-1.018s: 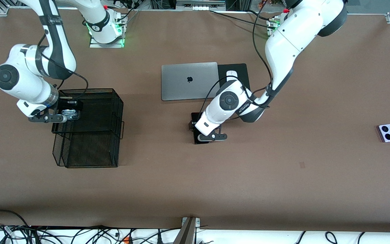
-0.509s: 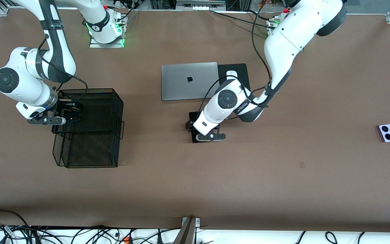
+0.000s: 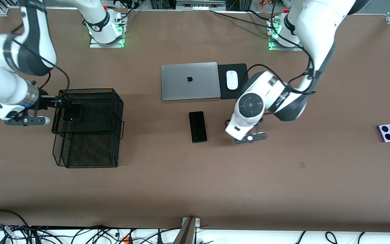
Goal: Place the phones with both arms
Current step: 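Release the tall phone beside the laptop while the right gripper returns there, then grasp the tall phone with the right gripper while the left gripper grasps the white phone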
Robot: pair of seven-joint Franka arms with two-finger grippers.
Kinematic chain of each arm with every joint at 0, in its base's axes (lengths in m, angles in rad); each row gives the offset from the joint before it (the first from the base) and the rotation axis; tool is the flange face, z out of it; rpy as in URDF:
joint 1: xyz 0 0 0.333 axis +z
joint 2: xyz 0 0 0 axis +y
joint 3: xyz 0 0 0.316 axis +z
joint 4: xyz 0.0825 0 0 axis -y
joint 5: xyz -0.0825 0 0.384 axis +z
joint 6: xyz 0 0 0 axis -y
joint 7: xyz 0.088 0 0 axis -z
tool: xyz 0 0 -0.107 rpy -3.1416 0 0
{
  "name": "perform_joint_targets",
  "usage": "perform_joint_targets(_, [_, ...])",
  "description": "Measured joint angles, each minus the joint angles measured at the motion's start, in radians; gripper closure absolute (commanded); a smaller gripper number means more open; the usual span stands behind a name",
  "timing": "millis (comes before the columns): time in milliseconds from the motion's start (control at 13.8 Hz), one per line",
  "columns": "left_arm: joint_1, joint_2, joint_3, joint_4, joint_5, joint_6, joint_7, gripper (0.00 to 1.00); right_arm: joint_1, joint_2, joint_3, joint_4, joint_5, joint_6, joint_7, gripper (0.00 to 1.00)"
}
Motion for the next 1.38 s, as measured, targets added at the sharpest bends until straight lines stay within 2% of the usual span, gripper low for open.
perform_joint_targets(218, [0.043, -0.003, 0.011, -0.013, 0.134, -0.173, 0.009, 0.0, 0.061, -0.006, 0.01, 0.079, 0.006, -0.051, 0.112, 0.0])
perform_joint_targets(364, [0.109, -0.003, 0.02, -0.026, 0.151, -0.2, 0.111, 0.0, 0.143, -0.001, 0.021, 0.089, 0.008, -0.041, 0.231, 0.0])
perform_joint_targets(509, [0.22, -0.003, 0.026, -0.027, 0.158, -0.199, 0.272, 0.0, 0.232, 0.03, 0.045, 0.114, 0.008, -0.008, 0.344, 0.0])
perform_joint_targets(727, [0.397, -0.003, 0.026, -0.025, 0.158, -0.18, 0.467, 0.0, 0.283, 0.138, 0.15, 0.223, 0.01, 0.014, 0.466, 0.0])
perform_joint_targets(873, [0.474, -0.003, 0.025, -0.025, 0.158, -0.162, 0.51, 0.0, 0.287, 0.237, 0.238, 0.331, 0.033, 0.02, 0.544, 0.0])
perform_joint_targets(1091, [0.566, -0.003, 0.026, -0.025, 0.181, -0.154, 0.541, 0.0, 0.291, 0.378, 0.336, 0.473, 0.061, 0.083, 0.598, 0.0])
perform_joint_targets(1236, [0.643, -0.001, 0.027, -0.027, 0.238, -0.083, 0.622, 0.0, 0.29, 0.436, 0.393, 0.507, 0.064, 0.159, 0.603, 0.0])
perform_joint_targets(1382, [0.745, 0.015, 0.028, -0.028, 0.26, 0.053, 0.754, 0.0, 0.29, 0.478, 0.437, 0.513, 0.064, 0.226, 0.606, 0.0])
